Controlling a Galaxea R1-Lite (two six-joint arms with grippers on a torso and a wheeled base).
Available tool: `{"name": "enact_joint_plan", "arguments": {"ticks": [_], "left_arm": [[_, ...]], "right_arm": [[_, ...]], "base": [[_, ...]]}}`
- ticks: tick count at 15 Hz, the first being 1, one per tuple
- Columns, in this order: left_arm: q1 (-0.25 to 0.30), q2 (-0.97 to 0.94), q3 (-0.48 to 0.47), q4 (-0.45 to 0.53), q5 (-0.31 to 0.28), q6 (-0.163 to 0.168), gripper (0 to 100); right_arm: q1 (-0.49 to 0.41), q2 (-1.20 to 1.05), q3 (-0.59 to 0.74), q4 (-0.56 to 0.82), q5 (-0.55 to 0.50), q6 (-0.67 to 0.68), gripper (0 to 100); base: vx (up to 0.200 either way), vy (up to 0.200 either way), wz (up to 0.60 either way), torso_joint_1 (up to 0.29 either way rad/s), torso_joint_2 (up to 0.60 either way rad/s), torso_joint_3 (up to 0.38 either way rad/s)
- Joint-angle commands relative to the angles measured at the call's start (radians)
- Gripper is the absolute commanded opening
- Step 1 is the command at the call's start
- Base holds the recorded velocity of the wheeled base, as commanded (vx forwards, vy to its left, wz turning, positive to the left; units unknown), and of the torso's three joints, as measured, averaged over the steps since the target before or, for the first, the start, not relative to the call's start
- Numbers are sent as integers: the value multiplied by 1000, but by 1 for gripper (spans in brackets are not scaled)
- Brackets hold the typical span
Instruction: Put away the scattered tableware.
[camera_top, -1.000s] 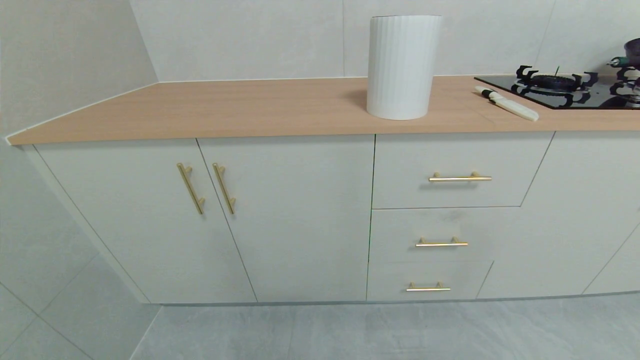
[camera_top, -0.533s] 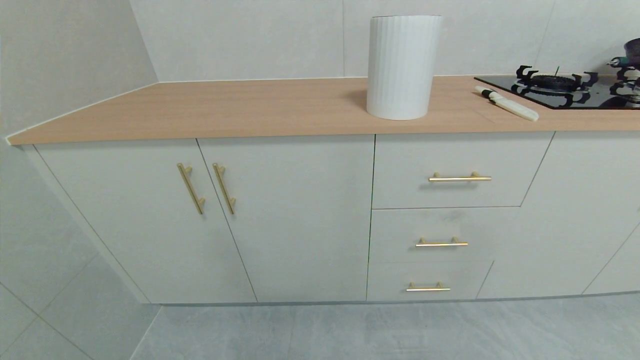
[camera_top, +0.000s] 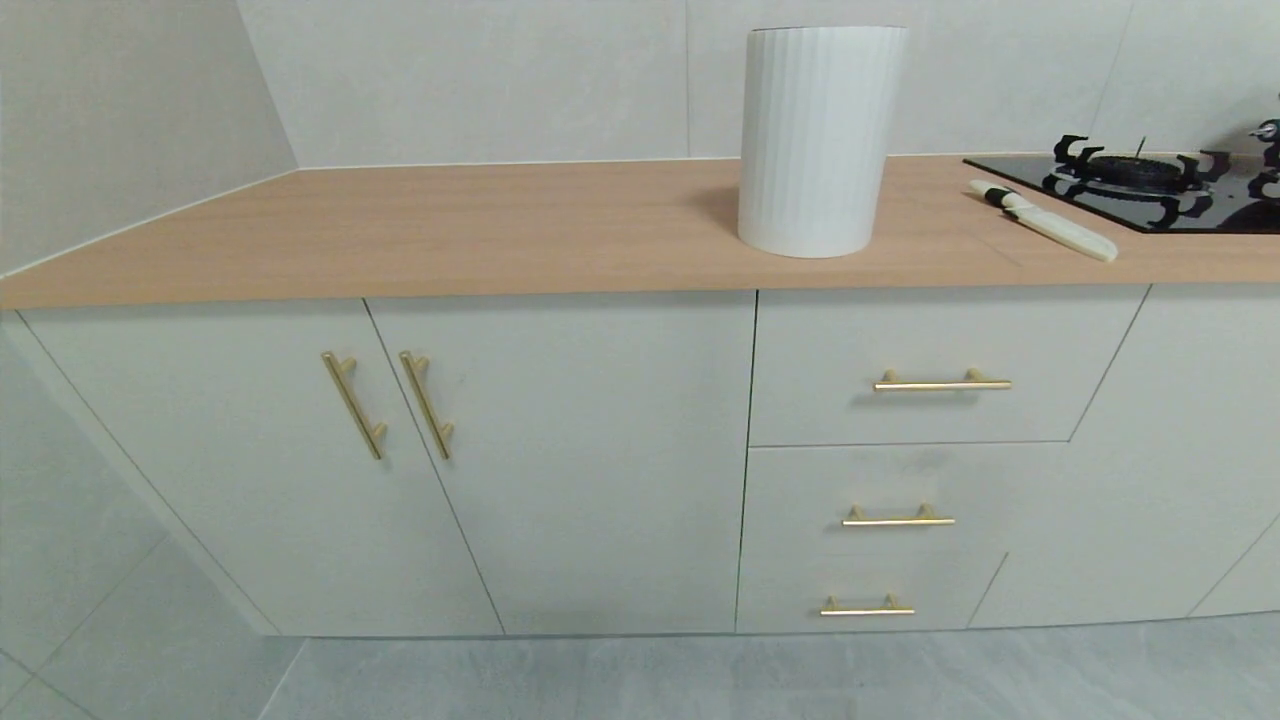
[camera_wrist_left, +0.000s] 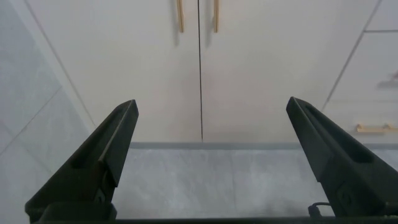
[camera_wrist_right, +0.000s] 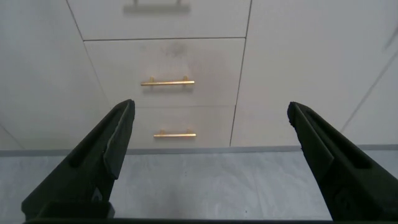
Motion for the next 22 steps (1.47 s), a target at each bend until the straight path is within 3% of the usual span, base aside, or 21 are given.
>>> {"name": "enact_joint_plan", "arguments": {"ticks": [1,11,22], "left_arm": [[1,0,0,0,0,0,100],[1,0,0,0,0,0,100],[1,0,0,0,0,-8,100]], "right_arm": [[0,2,0,1,0,0,100],[0,2,0,1,2,0,100],[0,2,0,1,0,0,100]], "base": [[200,0,0,17,7,2],[200,0,0,3,1,2],[0,0,0,0,0,0]]}}
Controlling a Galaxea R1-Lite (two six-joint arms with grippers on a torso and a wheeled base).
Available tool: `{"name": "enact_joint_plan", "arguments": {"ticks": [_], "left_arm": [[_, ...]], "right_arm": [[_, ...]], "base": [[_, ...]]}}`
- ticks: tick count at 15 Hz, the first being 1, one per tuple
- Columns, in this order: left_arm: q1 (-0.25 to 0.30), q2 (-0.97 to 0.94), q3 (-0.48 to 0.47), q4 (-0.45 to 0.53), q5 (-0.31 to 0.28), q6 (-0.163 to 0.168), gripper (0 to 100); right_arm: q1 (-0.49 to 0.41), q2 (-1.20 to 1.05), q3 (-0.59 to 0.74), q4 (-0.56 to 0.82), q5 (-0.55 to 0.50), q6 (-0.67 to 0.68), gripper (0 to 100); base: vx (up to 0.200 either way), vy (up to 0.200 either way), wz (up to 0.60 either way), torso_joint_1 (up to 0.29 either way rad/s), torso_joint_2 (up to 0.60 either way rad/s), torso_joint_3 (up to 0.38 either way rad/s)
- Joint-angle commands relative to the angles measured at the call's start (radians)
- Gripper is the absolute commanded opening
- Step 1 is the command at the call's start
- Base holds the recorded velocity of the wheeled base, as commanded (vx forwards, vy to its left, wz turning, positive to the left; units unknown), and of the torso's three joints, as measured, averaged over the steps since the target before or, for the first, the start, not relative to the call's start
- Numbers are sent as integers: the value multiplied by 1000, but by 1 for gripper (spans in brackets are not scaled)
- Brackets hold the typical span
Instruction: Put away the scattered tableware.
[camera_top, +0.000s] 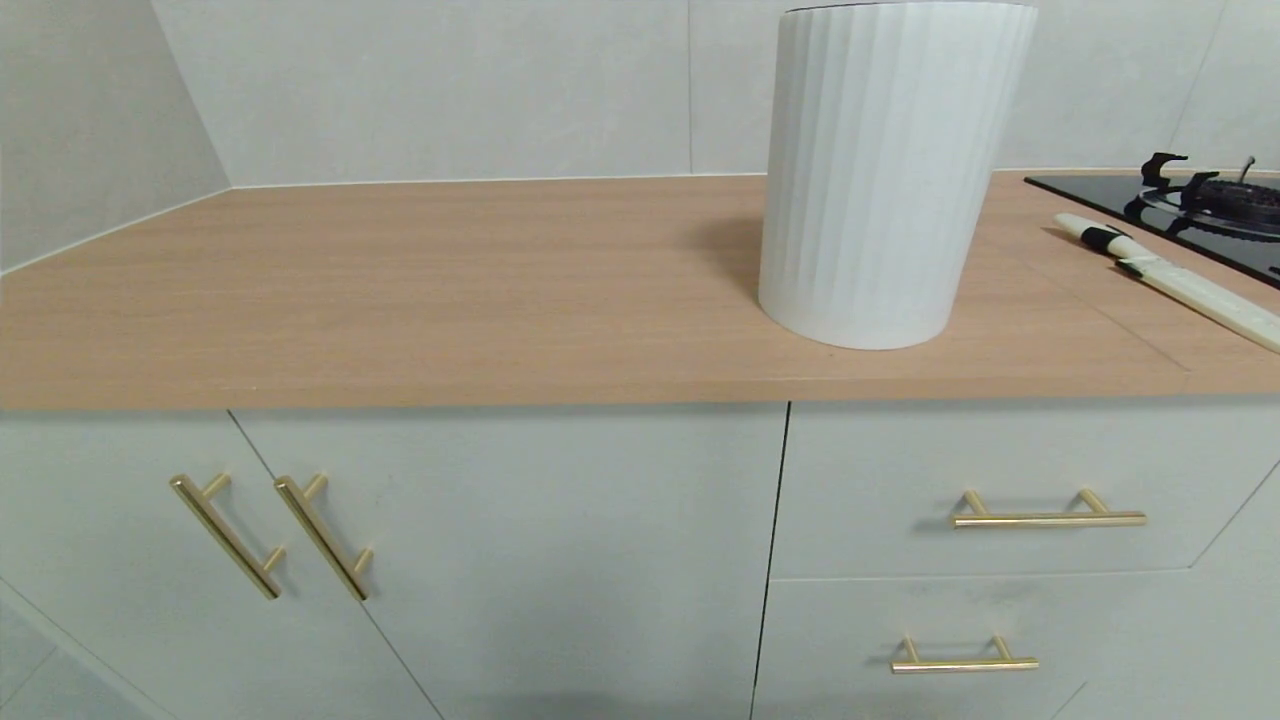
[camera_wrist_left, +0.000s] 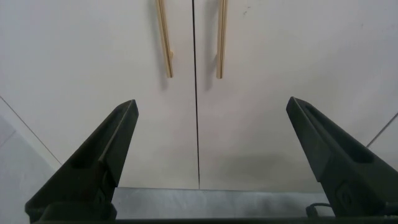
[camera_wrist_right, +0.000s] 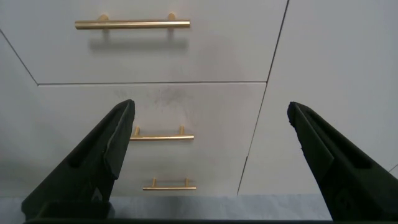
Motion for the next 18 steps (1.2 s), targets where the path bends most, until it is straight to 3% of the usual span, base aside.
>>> {"name": "enact_joint_plan", "arguments": {"ticks": [1,9,18], "left_arm": [[0,0,0,0,0,2,100],[0,0,0,0,0,-2,100],[0,0,0,0,0,-2,100]], "right_arm": [[0,2,0,0,0,0,100],[0,2,0,0,0,0,100],[0,2,0,-1,-2,0,100]], "base": [[0,-200,0,-2,2,2],[0,-200,0,4,4,0],[0,0,0,0,0,0]]}}
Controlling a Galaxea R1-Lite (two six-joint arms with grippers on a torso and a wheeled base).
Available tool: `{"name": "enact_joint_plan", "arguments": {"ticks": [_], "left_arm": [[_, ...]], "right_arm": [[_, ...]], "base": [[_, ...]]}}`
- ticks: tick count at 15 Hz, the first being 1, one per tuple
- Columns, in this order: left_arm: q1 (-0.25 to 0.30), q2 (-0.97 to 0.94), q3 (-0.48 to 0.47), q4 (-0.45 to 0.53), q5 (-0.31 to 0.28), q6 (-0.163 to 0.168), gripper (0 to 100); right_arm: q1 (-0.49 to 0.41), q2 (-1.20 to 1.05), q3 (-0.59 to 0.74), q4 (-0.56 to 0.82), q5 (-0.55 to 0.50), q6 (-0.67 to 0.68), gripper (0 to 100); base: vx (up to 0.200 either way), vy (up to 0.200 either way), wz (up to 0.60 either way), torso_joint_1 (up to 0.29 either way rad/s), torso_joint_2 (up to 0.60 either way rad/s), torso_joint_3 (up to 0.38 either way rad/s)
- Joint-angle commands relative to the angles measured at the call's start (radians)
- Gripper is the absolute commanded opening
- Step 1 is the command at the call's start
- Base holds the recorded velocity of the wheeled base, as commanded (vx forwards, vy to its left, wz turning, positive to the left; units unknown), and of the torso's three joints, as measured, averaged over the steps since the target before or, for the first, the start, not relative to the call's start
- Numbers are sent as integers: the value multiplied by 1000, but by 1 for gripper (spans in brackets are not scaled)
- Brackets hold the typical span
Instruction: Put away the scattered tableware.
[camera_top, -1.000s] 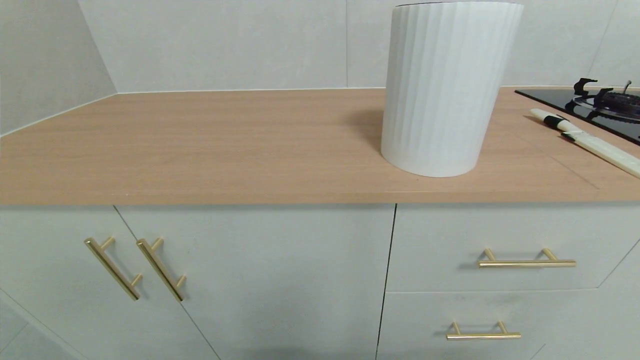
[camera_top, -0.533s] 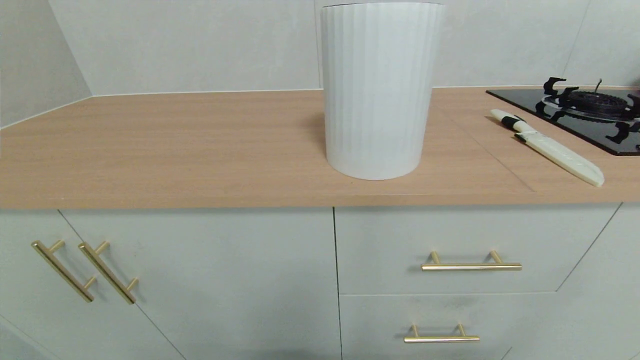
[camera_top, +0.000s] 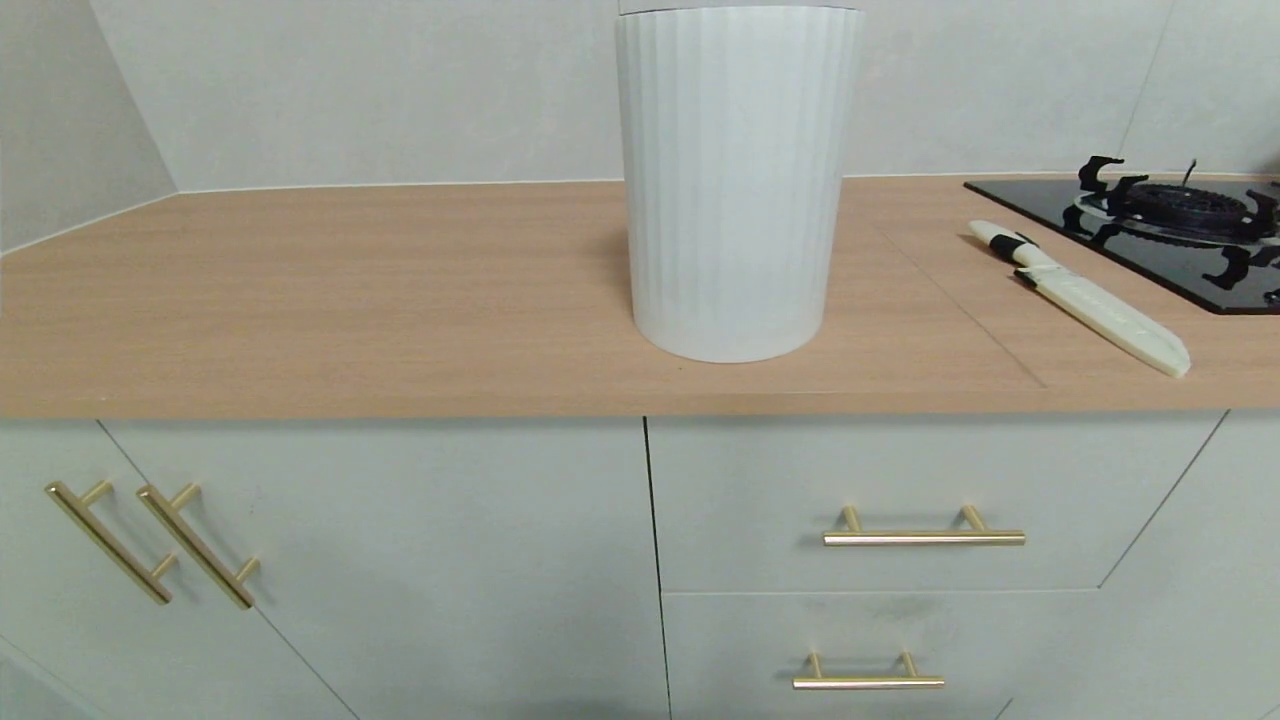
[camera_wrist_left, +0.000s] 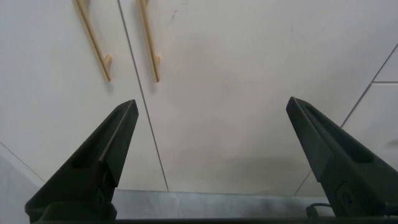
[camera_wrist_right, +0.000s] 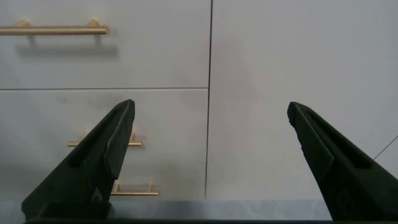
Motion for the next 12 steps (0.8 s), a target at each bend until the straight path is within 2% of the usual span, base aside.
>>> {"name": "enact_joint_plan", "arguments": {"ticks": [1,6,8,12], "left_arm": [[1,0,0,0,0,-1,100],[1,0,0,0,0,0,100],[1,0,0,0,0,-1,100],[1,0,0,0,0,-1,100]], "right_arm": [[1,1,0,0,0,0,100],[1,1,0,0,2,-2,100],[1,1,0,1,2,-2,100],[1,1,0,0,2,0,100]], "base": [[0,0,0,0,0,0],[0,0,0,3,-32,-25],[0,0,0,73,-232,-237],[0,0,0,126,-465,-300]]}}
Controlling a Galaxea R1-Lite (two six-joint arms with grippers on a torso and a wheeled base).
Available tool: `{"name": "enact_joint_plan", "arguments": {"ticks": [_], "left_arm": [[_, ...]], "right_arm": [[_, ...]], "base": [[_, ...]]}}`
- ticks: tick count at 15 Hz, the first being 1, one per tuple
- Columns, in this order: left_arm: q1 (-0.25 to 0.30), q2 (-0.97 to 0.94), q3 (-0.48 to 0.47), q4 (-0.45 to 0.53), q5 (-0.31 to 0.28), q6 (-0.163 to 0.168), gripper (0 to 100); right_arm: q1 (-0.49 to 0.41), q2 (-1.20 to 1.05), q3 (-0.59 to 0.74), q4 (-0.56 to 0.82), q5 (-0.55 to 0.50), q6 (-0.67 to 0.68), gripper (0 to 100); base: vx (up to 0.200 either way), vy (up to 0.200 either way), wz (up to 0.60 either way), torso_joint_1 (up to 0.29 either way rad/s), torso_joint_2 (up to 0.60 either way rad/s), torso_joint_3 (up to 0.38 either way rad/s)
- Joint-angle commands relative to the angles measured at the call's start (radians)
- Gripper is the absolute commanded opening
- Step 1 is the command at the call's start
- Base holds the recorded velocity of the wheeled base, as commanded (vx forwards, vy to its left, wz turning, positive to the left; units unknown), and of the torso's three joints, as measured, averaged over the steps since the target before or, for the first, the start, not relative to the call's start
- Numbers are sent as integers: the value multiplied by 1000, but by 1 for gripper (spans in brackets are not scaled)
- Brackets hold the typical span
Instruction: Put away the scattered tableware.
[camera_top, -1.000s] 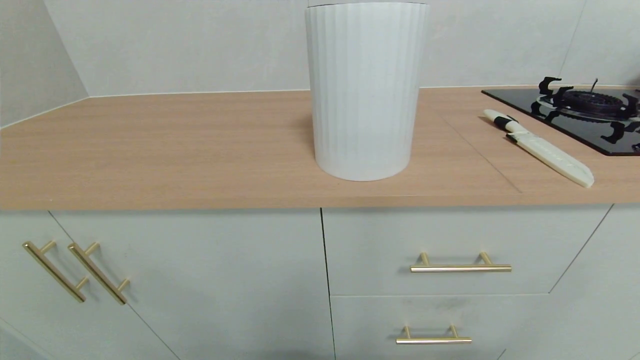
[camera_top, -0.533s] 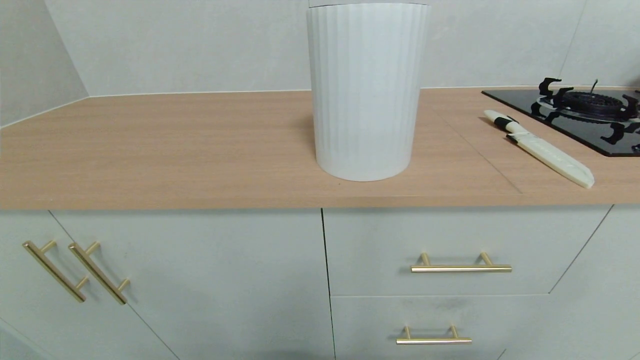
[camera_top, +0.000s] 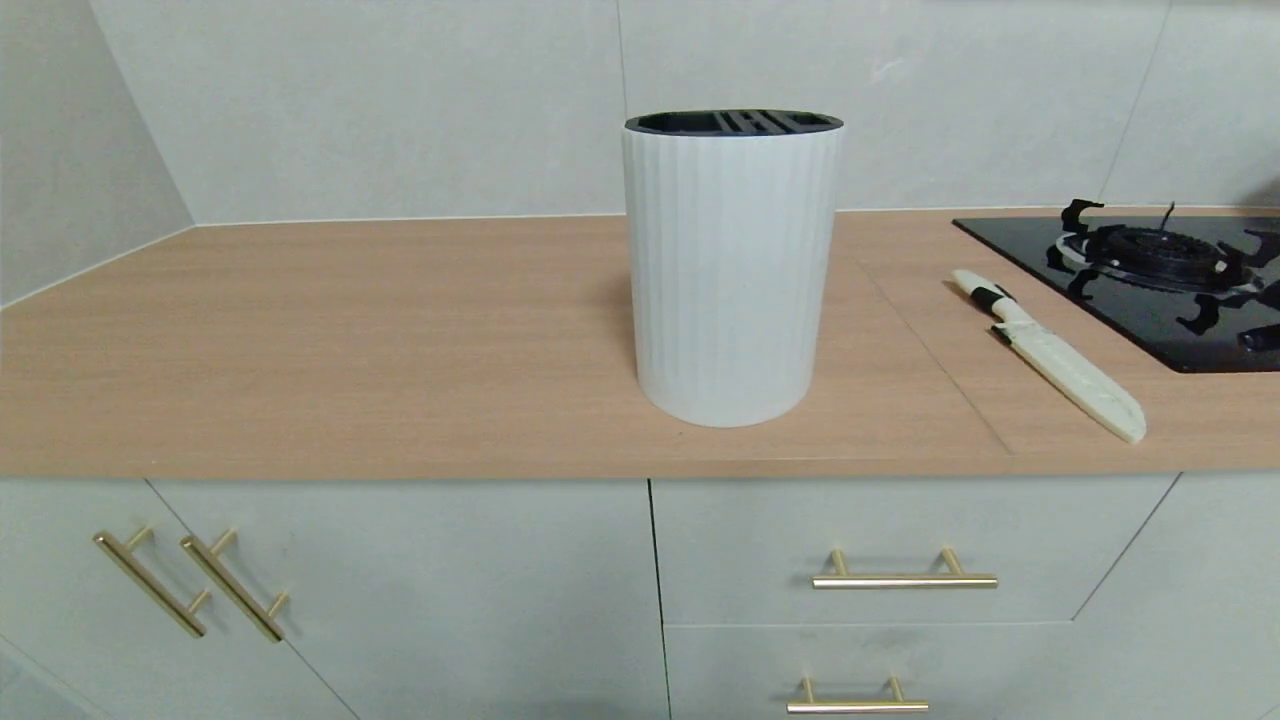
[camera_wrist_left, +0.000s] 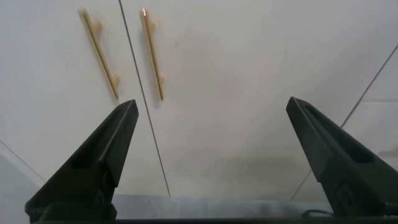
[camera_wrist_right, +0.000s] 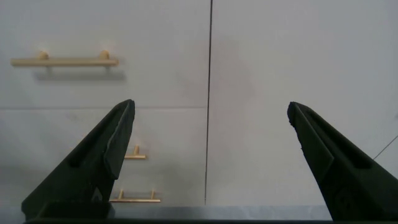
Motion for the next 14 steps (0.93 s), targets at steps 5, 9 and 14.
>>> {"name": "enact_joint_plan", "arguments": {"ticks": [5,9,14], "left_arm": [[0,0,0,0,0,-1,100],[0,0,0,0,0,-1,100],[0,0,0,0,0,-1,100]], "right_arm": [[1,1,0,1,0,0,100],[1,1,0,0,0,0,100],[1,1,0,0,0,0,100]], "base": [[0,0,0,165,-466,-293],[0,0,0,190,-492,-294],[0,0,0,216,-500,-287]]}}
